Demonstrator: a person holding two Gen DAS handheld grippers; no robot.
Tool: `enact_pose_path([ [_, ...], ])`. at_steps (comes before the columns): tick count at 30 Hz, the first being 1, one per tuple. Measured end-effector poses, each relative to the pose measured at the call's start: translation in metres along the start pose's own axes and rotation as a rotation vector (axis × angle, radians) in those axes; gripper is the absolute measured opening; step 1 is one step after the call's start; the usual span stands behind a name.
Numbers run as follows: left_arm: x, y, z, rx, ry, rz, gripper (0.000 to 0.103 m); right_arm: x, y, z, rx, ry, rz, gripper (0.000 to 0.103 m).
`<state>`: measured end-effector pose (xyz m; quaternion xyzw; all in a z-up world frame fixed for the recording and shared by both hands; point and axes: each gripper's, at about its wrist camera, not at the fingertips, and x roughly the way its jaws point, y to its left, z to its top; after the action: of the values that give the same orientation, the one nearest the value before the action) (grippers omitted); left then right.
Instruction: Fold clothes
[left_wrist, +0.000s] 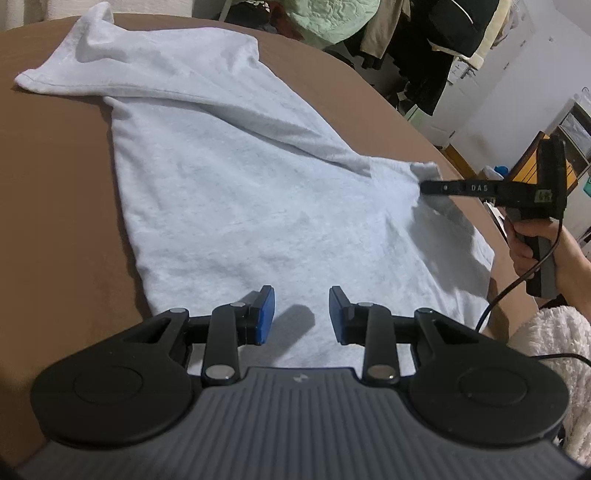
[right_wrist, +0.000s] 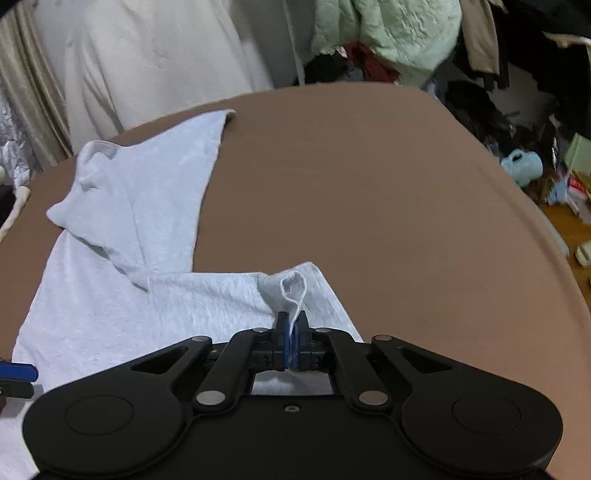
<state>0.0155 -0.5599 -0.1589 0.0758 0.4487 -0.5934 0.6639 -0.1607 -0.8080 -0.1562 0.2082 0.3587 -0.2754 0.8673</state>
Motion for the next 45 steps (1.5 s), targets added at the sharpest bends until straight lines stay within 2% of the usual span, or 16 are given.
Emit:
enact_pose_path([
  [5,0.002,-0.001,-0.002,0.004,0.003,0.001,0.031,-0.014,-0.001,0.001,0.036,-0.046,-0.065,0.001],
  [8,0.011,-0.001,-0.008,0.007,0.009,0.016,0.031,0.032,-0.002,-0.001,0.012,0.131,-0.111,0.000],
  [10,0.010,-0.004,-0.010,0.012,0.012,0.015,0.031,0.032,0.014,0.005,-0.097,0.111,-0.176,0.003],
  [12,0.009,-0.006,-0.011,0.018,0.017,0.012,0.033,0.030,0.025,0.010,-0.110,0.116,-0.273,0.040],
  [13,0.009,-0.006,-0.011,0.021,0.021,0.011,0.034,0.027,0.034,0.013,-0.128,0.100,-0.369,0.051],
  [15,0.008,-0.006,-0.012,0.017,0.026,0.009,0.035,0.014,0.051,0.018,-0.174,0.027,-0.494,0.053],
  [18,0.009,-0.012,-0.012,0.061,0.043,-0.009,0.049,-0.031,0.084,0.037,-0.192,-0.184,-0.313,0.054],
  [22,0.003,-0.020,-0.008,0.100,0.040,0.025,0.049,-0.042,0.125,0.074,-0.109,-0.222,0.084,0.055],
  [24,-0.009,-0.009,-0.001,0.041,-0.025,0.033,0.049,-0.029,0.143,0.081,-0.115,-0.209,0.180,0.055],
  [29,-0.034,0.045,0.023,-0.174,-0.165,0.104,0.055,0.033,0.177,0.083,-0.206,-0.124,0.195,0.055],
  [31,-0.038,0.074,0.039,-0.277,-0.190,0.143,0.057,0.049,0.172,0.076,-0.225,-0.094,0.229,0.055],
  [35,-0.029,0.131,0.082,-0.453,-0.210,0.064,0.057,0.062,0.149,0.070,-0.173,-0.064,0.240,0.055],
  [38,-0.018,0.158,0.114,-0.531,-0.233,0.111,0.058,0.070,0.128,0.076,-0.097,-0.062,0.220,0.055],
  [41,-0.005,0.175,0.140,-0.558,-0.249,0.336,0.065,0.075,0.112,0.080,-0.042,-0.070,0.242,0.055],
  [43,0.002,0.176,0.150,-0.476,-0.230,0.502,0.065,0.075,0.107,0.078,-0.038,-0.064,0.258,0.055],
  [45,0.003,0.180,0.148,-0.499,-0.231,0.489,0.070,0.078,0.106,0.079,-0.029,-0.055,0.285,0.055],
])
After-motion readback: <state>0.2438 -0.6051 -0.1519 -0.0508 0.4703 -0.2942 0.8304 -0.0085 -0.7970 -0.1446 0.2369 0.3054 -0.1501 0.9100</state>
